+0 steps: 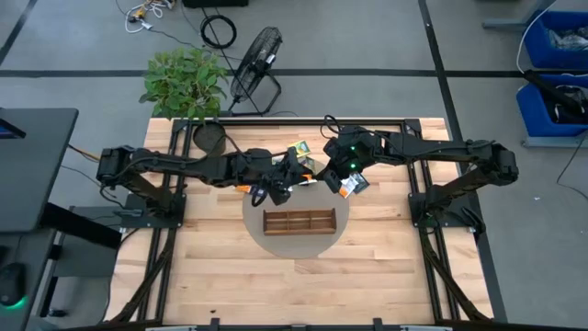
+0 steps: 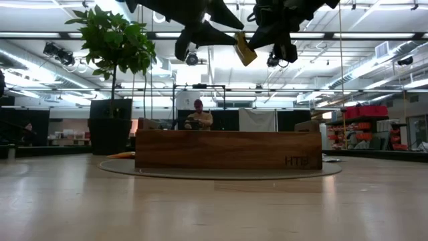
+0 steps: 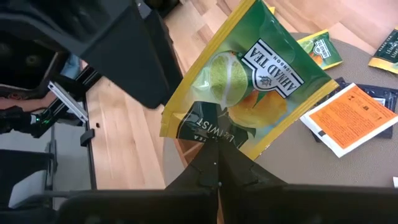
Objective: Pick & Place Tea
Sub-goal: Put the yellow tea bag into the left section of the wooden organizer
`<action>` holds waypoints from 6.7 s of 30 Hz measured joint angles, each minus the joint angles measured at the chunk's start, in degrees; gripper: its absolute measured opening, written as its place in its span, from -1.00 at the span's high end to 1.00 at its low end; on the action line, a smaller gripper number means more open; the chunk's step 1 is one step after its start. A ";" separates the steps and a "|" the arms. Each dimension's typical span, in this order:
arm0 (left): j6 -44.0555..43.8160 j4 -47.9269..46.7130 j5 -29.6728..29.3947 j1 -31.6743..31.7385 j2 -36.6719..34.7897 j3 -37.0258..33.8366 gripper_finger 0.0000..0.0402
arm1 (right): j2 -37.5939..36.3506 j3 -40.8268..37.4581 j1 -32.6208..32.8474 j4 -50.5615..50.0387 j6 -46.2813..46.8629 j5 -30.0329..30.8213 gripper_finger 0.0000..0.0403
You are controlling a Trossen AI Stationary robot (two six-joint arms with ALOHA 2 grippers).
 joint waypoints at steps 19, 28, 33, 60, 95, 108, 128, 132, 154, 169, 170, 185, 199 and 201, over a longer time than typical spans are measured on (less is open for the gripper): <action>0.04 3.70 -0.11 0.29 2.39 0.00 0.52 | 0.00 -0.02 0.00 -0.07 -0.70 0.06 1.00; 0.02 3.68 -0.27 0.18 2.39 -0.02 0.97 | 0.00 0.00 0.00 -0.09 -1.51 0.03 1.00; -1.71 3.75 -4.31 -0.57 2.39 -0.02 0.98 | 0.00 -0.02 -0.07 -0.08 -5.02 -0.74 0.96; -43.62 -18.98 9.08 0.46 -13.52 -0.39 0.99 | -4.66 -0.04 1.99 -2.70 -28.62 -6.40 0.03; -52.80 -23.73 47.92 12.69 -15.71 -0.46 0.99 | -3.72 -0.04 19.12 16.57 -84.97 26.43 0.02; -57.26 -24.30 46.56 14.34 -15.72 -1.16 0.99 | -2.49 -0.04 20.06 17.77 -79.10 27.06 0.02; -82.80 20.30 12.36 4.84 -16.11 -26.25 0.99 | -2.51 -0.04 19.65 9.61 -50.88 34.68 0.02; -83.91 29.35 6.86 0.75 -16.12 -30.65 0.99 | -2.51 -0.04 19.23 7.61 -45.46 34.64 0.02; -88.93 53.77 -20.42 -14.97 -6.22 -43.60 0.99 | -1.27 -0.02 13.48 8.11 -38.03 30.32 0.02; -85.63 78.03 -31.62 -21.19 12.08 -43.58 0.99 | 7.07 -0.02 12.54 9.24 -27.40 18.32 0.02; -84.85 80.00 -32.19 -21.51 12.85 -43.58 0.99 | 7.70 -0.02 12.55 9.72 -26.83 18.10 0.02; -79.47 82.96 -32.79 -22.57 14.34 -43.19 0.99 | 11.08 -0.02 12.52 14.28 -23.73 15.01 0.02; -82.79 79.67 -32.92 -23.96 14.34 -43.21 0.99 | 11.08 -0.02 12.52 14.84 -24.08 15.01 0.02; -83.55 79.50 -32.91 -24.03 14.34 -43.20 0.99 | 11.06 -0.02 12.52 15.20 -24.22 15.01 0.02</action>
